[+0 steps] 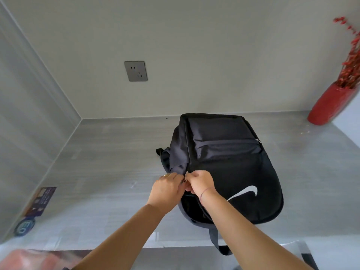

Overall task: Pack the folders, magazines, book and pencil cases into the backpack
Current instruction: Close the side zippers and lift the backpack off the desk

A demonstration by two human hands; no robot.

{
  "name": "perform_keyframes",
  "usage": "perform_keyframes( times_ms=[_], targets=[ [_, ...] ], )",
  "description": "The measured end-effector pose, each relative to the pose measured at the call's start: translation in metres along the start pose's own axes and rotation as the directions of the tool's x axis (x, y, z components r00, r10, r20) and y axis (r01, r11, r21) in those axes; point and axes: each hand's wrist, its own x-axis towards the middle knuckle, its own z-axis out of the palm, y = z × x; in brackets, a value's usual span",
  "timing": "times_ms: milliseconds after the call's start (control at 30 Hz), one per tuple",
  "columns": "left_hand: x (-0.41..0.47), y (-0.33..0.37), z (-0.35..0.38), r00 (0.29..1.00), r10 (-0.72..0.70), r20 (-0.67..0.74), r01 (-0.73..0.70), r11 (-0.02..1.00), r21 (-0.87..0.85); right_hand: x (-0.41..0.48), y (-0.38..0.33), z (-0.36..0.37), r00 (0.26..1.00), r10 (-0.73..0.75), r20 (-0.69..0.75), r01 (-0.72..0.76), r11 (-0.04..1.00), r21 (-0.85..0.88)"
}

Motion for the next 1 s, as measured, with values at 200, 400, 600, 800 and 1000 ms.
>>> perform_keyframes(
  times_ms=[200, 400, 600, 800, 1000],
  targets=[
    [0.016, 0.012, -0.01, 0.651, -0.51, 0.562, 0.75, 0.317, -0.581, -0.031, 0.032, -0.004, 0.989, -0.142, -0.045, 0.135, 0.981, -0.139],
    [0.025, 0.029, -0.004, 0.688, -0.536, 0.489, 0.726, 0.488, -0.486, -0.067, 0.06, -0.01, 0.982, -0.155, -0.108, 0.129, 0.968, -0.217],
    [0.021, 0.014, -0.009, 0.647, -0.643, 0.41, 0.725, 0.353, -0.591, -0.098, 0.106, -0.051, 0.942, -0.249, -0.225, 0.154, 0.916, -0.37],
    [0.008, 0.039, -0.011, 0.836, -0.527, 0.155, 0.549, 0.799, -0.245, -0.108, 0.142, -0.134, 0.87, -0.229, -0.437, 0.064, 0.931, -0.36],
    [-0.014, 0.15, 0.009, 0.872, 0.327, 0.363, -0.339, 0.94, -0.033, -0.111, 0.131, -0.133, 0.842, -0.381, -0.382, 0.27, 0.911, -0.313]
  ],
)
